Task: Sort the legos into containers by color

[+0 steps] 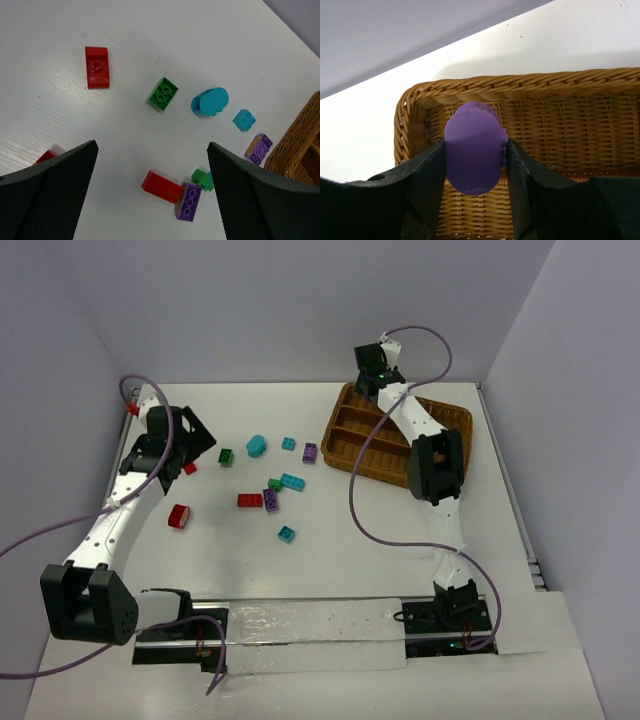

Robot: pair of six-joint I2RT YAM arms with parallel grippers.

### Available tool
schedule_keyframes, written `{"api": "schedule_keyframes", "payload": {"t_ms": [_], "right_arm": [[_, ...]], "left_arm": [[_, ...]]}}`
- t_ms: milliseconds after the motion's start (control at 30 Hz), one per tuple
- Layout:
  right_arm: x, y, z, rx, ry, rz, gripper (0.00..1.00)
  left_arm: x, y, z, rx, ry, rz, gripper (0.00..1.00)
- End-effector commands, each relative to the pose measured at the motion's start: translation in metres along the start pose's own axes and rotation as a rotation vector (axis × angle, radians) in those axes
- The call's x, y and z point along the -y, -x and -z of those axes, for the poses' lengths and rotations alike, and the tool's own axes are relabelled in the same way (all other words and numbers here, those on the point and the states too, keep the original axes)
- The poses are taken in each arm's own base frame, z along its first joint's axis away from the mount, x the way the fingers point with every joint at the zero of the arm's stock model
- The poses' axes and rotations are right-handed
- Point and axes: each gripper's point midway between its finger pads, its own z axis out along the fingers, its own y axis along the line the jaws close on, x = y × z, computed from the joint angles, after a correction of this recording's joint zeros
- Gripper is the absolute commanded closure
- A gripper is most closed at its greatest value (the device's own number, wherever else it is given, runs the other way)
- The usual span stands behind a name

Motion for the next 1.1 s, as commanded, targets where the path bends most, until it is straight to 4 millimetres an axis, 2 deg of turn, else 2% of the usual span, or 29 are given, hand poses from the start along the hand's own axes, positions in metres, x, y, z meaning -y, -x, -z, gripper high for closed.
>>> {"api": "schedule_keyframes", "payload": {"t_ms": [0,33,133,200,333,367,400,467,533,567,600,633,700,733,900,1000,1067], "right_arm": [[0.005,0.009,-0.005,0.018,-0.027,0.005,0.78],[0.006,0.006,-0.007,0.014,-0.029,0.009,0.73],[0.006,0.005,-0.006,0.01,-0.025,0.013,0.41],[0.005,0.012,-0.001,0.021,-0.015,0.011,0.27],[0.0,0.032,0.016,0.058,0.01,0.005,0.23],[0.0,0.043,0.027,0.077,0.019,0.003,0.23],[-0.001,0.045,0.034,0.084,0.026,0.011,0.23],[-0.008,0.063,0.062,0.12,0.067,0.018,0.25],[-0.018,0.047,0.079,0.098,0.1,0.062,0.25],[-0.02,0.046,0.085,0.099,0.11,0.073,0.25],[-0.029,0.043,0.108,0.106,0.146,0.092,0.26],[-0.035,0.037,0.122,0.103,0.173,0.105,0.26],[-0.053,0.003,0.14,0.062,0.234,0.152,0.26],[-0.062,-0.006,0.152,0.054,0.267,0.165,0.26],[-0.116,-0.068,0.191,-0.018,0.381,0.289,0.27],[-0.131,-0.088,0.19,-0.058,0.366,0.314,0.27],[-0.137,-0.114,0.187,-0.113,0.346,0.306,0.27]], "left_arm": [[0.01,0.013,0.0,0.022,-0.032,0.004,0.01],[0.01,0.013,0.0,0.022,-0.032,0.004,0.01],[0.011,0.012,-0.001,0.018,-0.033,0.004,0.01],[0.011,0.011,-0.001,0.018,-0.033,0.006,0.01],[0.011,0.011,-0.001,0.014,-0.034,0.004,0.01],[0.011,0.011,0.0,0.015,-0.036,0.003,0.01],[0.011,0.011,0.0,0.016,-0.037,0.005,0.01],[0.01,0.012,0.002,0.022,-0.034,0.007,0.01],[0.009,0.012,0.003,0.025,-0.034,0.01,0.01],[0.01,0.012,0.004,0.026,-0.038,0.009,0.01],[0.012,0.011,0.004,0.024,-0.048,0.003,0.01],[0.015,0.009,0.005,0.02,-0.061,-0.005,0.01],[0.024,0.006,0.007,0.018,-0.077,-0.027,0.01],[0.029,0.002,0.008,0.014,-0.081,-0.044,0.01],[0.031,-0.003,0.007,0.0,-0.058,-0.057,0.01],[0.03,-0.003,0.01,0.006,-0.059,-0.056,0.01],[0.028,-0.002,0.012,0.016,-0.055,-0.055,0.01]]}}
